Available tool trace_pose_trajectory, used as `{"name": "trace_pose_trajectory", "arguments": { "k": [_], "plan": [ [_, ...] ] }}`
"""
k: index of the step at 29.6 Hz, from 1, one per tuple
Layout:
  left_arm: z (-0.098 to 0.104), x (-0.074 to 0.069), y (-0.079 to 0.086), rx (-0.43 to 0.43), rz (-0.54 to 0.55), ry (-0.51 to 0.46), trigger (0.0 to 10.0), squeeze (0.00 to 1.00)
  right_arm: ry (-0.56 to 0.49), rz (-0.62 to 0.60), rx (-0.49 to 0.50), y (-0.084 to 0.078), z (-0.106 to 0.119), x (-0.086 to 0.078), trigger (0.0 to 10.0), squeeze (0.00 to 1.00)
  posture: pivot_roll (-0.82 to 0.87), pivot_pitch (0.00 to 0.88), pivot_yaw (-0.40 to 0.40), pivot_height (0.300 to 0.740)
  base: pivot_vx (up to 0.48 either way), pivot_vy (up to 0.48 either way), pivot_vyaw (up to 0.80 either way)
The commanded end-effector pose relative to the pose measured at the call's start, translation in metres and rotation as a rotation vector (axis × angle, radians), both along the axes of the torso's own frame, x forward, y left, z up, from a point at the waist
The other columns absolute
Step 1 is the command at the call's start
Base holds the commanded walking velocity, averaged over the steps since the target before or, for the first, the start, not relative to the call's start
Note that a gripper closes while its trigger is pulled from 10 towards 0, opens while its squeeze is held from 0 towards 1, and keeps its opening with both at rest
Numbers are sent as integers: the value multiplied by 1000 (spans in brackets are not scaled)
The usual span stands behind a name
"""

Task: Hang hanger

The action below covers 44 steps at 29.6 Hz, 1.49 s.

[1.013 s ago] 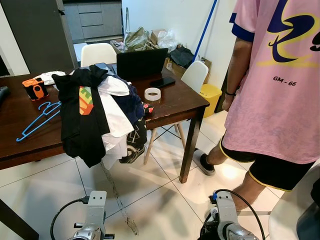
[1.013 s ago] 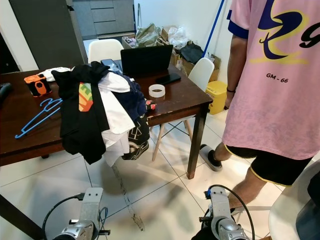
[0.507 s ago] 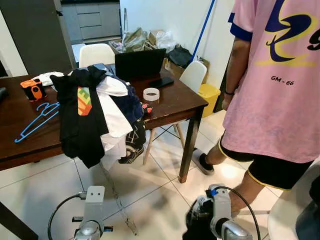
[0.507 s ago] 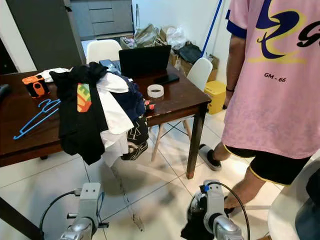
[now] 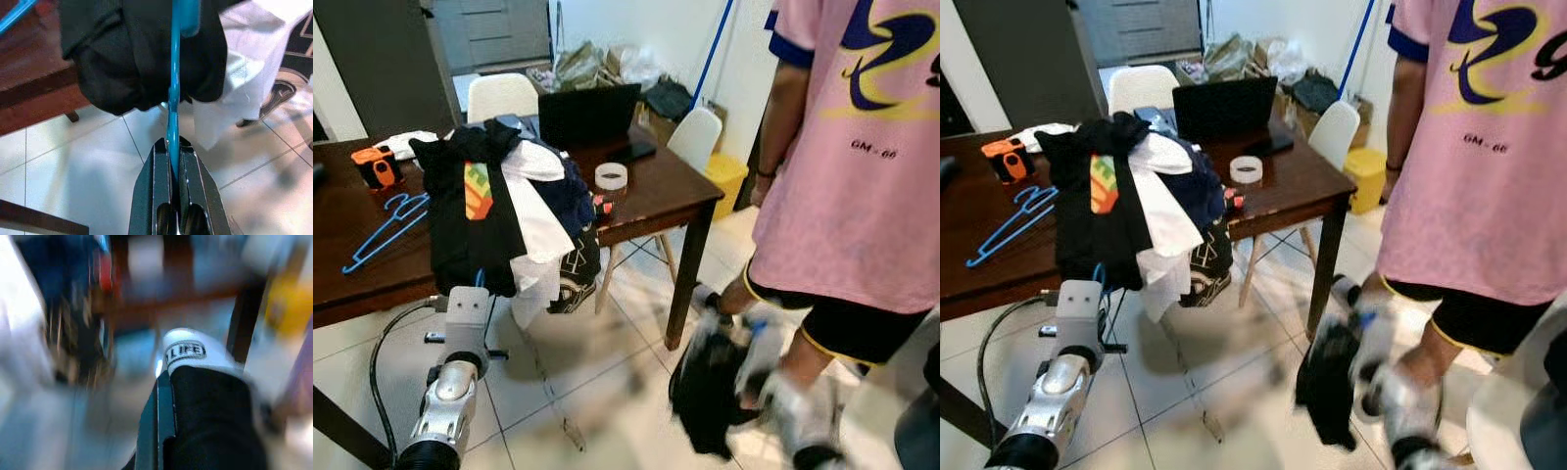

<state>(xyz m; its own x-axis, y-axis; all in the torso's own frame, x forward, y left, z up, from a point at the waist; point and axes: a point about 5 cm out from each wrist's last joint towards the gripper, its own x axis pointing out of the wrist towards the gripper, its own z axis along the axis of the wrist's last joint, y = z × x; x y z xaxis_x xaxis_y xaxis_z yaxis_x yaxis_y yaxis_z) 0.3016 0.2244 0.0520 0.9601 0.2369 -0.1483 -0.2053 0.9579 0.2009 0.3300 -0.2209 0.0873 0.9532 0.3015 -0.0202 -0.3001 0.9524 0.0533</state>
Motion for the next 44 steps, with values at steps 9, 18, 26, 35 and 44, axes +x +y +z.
{"name": "trace_pose_trajectory", "arguments": {
  "k": [9,18,26,35,44],
  "plan": [
    [57,12,-28,16,-320,-202,10000,0,-107,331,103,18,36,-7,10000,0,48,0,-3,740,0,0,0],
    [70,-15,-30,-162,-613,3,10000,0,-142,644,78,28,83,-21,10000,0,60,0,-10,740,0,0,0],
    [79,-55,-21,-3,-948,278,10000,0,-167,676,54,33,103,-21,10000,0,63,0,-12,740,0,0,0],
    [91,-70,-13,73,-1023,394,10000,0,-167,664,31,34,110,-21,10000,0,63,0,-12,740,0,0,0],
    [136,-87,-14,147,-1209,341,10000,0,-191,647,55,37,121,-19,10000,0,62,0,-12,740,0,0,0]
  ]
}}
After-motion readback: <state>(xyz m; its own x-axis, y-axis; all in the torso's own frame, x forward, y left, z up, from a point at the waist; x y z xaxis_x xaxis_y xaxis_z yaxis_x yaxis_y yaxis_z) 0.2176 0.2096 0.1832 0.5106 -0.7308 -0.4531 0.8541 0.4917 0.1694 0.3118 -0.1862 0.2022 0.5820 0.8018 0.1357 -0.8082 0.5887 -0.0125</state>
